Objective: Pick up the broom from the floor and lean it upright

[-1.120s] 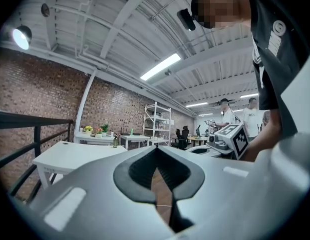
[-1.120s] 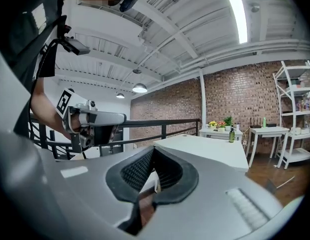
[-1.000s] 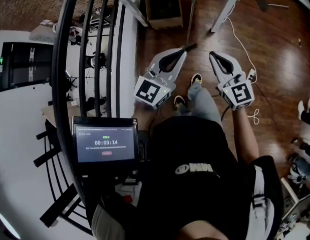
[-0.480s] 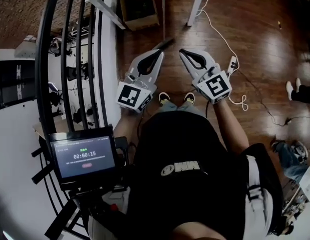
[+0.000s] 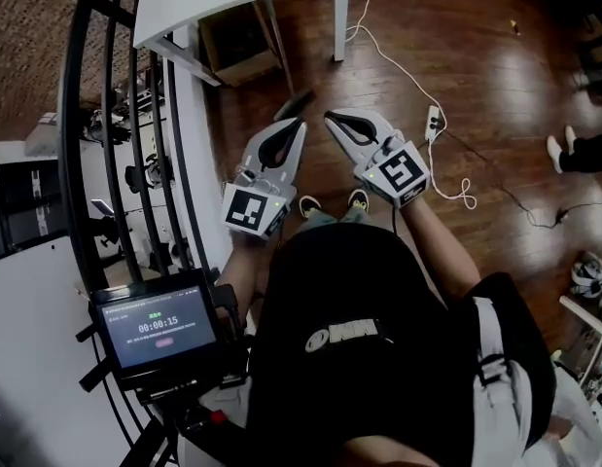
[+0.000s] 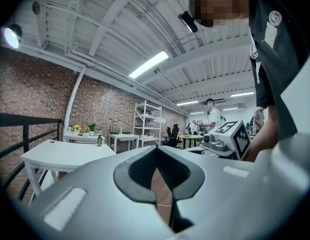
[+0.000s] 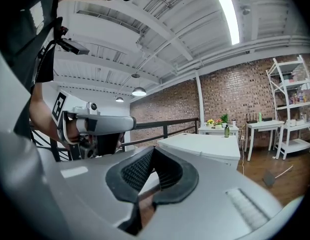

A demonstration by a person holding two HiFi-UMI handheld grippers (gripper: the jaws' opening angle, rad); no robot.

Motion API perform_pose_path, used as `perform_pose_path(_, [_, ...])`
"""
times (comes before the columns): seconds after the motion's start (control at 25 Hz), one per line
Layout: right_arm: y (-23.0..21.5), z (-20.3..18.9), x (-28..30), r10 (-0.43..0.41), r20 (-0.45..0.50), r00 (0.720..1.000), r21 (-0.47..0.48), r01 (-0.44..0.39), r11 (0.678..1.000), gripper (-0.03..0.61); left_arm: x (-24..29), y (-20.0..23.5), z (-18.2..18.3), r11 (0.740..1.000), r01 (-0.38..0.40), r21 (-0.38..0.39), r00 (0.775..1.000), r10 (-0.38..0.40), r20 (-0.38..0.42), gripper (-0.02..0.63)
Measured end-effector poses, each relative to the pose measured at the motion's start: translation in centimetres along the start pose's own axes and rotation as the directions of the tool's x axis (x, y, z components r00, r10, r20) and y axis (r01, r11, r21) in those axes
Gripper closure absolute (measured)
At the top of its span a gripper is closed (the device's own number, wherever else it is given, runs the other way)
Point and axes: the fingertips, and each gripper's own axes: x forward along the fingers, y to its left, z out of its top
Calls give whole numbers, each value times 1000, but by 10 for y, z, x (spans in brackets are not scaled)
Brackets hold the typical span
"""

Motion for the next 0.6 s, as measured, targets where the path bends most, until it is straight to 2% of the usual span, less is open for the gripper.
perform_pose_path(0.16, [-16,8,-5,3,4,1000,-1,-3,1000,575,17,-3,12,1000,-12,-9,1000,12,9,600])
perform_pose_path(0.6, [-22,14,-9,26,-4,1000,-32,-26,999,575,22,-6,19,999,-41,-23,999,41,16,600])
